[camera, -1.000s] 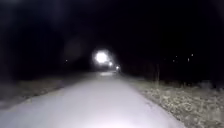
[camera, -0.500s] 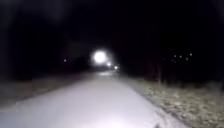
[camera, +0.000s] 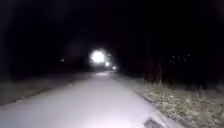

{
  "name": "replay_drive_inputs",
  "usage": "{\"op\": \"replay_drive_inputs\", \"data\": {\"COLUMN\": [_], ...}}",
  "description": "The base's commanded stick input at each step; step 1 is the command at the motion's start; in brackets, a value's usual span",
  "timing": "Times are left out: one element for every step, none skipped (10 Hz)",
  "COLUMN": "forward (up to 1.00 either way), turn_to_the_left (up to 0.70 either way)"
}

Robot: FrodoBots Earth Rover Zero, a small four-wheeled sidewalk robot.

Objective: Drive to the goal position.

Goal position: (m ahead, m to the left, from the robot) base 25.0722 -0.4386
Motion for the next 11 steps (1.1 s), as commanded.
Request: {"op": "replay_drive_inputs", "data": {"forward": [1.00, 1.00, 1.00, 1.00, 1.00, 1.00, 1.00, 1.00, 1.00, 1.00, 1.00], "turn_to_the_left": [0.00, 0.00, 0.00, 0.00, 0.00, 0.00, 0.02, 0.22, 0.40, 0.22, 0.03]}}
